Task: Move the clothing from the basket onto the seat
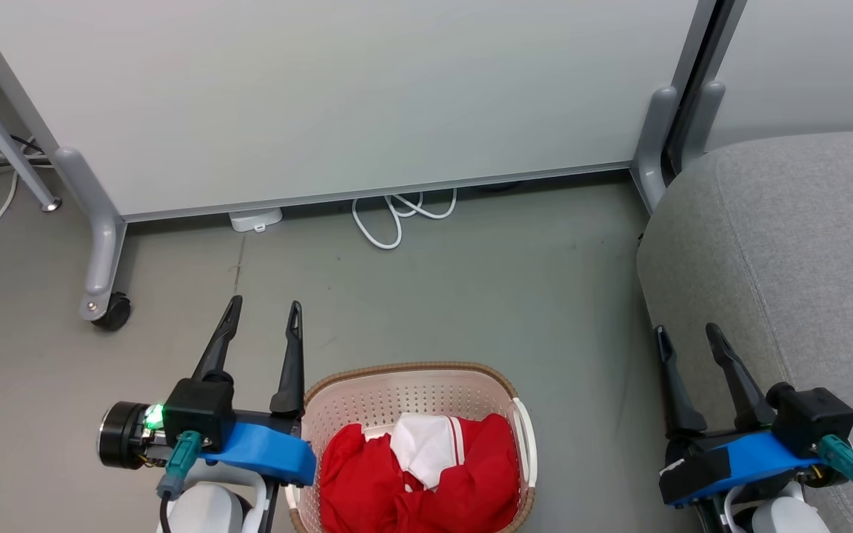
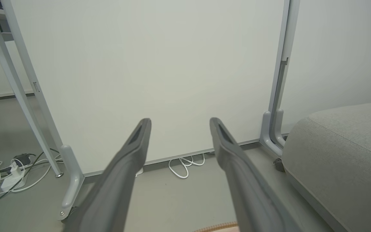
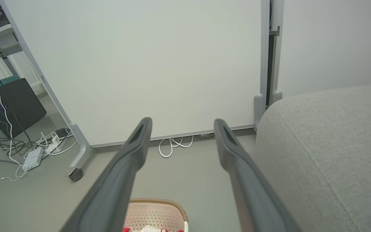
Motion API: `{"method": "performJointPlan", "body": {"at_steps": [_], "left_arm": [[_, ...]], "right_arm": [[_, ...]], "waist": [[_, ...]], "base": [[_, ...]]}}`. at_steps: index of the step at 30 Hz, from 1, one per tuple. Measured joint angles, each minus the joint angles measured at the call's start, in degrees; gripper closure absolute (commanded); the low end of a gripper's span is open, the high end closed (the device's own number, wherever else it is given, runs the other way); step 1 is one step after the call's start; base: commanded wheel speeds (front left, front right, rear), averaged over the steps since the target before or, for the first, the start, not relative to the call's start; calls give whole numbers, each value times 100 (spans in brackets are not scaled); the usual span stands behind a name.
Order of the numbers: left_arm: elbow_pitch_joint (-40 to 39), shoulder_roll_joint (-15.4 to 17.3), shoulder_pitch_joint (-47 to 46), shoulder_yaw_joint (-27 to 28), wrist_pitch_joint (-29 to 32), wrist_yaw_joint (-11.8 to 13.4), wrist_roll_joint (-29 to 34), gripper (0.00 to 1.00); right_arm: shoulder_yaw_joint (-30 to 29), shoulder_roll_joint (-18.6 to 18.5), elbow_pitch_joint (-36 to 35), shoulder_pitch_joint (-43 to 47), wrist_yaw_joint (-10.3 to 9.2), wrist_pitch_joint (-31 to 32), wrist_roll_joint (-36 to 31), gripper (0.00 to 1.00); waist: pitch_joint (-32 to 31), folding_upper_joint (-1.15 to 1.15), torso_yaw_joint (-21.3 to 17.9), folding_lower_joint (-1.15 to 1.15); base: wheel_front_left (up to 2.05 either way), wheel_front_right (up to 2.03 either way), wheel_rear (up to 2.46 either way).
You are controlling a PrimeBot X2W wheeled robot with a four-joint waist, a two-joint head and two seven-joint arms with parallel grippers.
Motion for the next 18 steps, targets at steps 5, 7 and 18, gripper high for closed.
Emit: {"method": "performJointPlan", "body": {"at_steps": [5,7,18], "left_arm": [[10,-2,-21,-41,-49,1,220,0],[11,-3,-23,-53,-59,1,292,0],[34,-8,-28,-37,-77,-5,360,0]], "right_arm": [[19,-1,15,-16,5,-41,-177,0],[20,-1,18,-26,5,-65,-255,0],[3,-2,37,-27,5,-78,-328,0]], "waist": [[24,0,16,0],[31,0,23,0],[31,0,69,0]], "base": [[0,0,0],[0,0,0],[0,0,0]]}}
